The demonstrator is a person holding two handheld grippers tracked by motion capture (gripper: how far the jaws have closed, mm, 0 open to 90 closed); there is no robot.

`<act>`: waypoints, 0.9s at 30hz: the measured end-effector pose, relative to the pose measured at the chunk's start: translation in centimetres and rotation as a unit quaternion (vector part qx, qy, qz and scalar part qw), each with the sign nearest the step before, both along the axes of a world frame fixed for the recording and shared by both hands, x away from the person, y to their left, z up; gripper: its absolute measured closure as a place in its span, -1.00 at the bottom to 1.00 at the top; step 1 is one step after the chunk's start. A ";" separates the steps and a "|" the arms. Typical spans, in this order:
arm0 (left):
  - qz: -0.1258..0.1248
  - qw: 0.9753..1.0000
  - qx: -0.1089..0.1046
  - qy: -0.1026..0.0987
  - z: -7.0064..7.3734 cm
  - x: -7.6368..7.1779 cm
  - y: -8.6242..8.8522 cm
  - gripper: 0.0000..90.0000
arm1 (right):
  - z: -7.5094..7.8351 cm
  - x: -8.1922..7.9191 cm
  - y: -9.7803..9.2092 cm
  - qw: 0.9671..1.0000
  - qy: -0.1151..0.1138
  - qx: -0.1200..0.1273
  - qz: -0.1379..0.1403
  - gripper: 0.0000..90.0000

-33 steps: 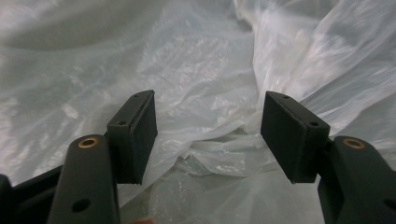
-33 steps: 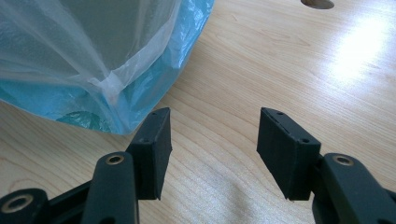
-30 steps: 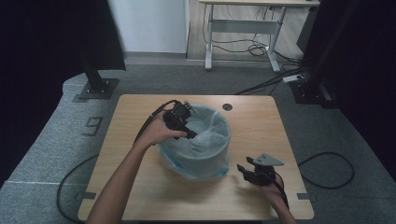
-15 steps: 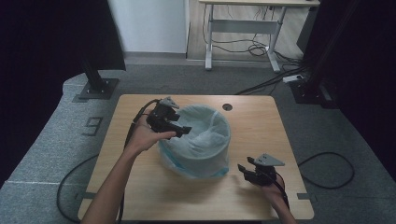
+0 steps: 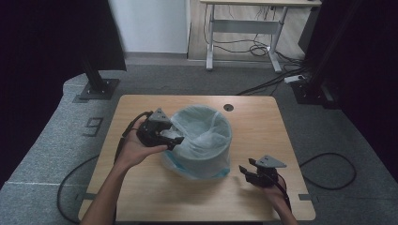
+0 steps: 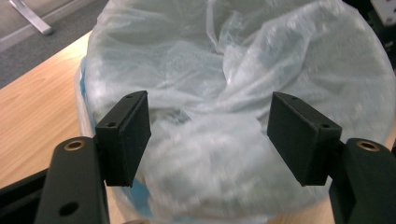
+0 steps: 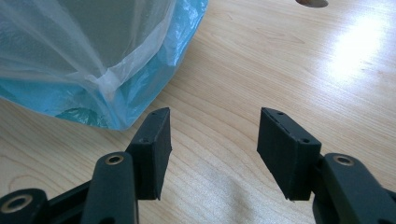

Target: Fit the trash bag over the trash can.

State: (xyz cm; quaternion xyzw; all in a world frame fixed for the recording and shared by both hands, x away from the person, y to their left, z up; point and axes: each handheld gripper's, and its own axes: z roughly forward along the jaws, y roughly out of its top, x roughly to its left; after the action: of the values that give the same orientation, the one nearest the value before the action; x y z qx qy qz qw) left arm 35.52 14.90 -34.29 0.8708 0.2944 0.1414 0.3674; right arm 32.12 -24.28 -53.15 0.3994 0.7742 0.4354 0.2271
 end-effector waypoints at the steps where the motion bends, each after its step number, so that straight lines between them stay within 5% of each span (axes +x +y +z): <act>1: 0.003 1.000 0.003 -0.003 -0.1 -0.3 0.2 -0.33 | 0.0 0.0 0.0 1.000 0.000 0.000 0.000 -0.03; 18: 0.027 0.999 -0.039 -0.012 -2.2 -3.5 5.1 -0.33 | -0.4 0.0 0.5 1.000 0.007 0.000 0.004 -0.03; 27: 0.028 0.999 -0.044 0.013 -5.7 -4.6 6.8 -0.35 | -0.5 0.0 0.5 1.000 0.009 -0.002 0.003 -0.03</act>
State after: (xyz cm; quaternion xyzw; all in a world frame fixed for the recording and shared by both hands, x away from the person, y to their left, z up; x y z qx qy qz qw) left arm 30.88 21.74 -39.99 0.8471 0.3291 0.1274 0.3973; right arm 32.09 -23.76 -53.68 0.4006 0.7783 0.4307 0.2198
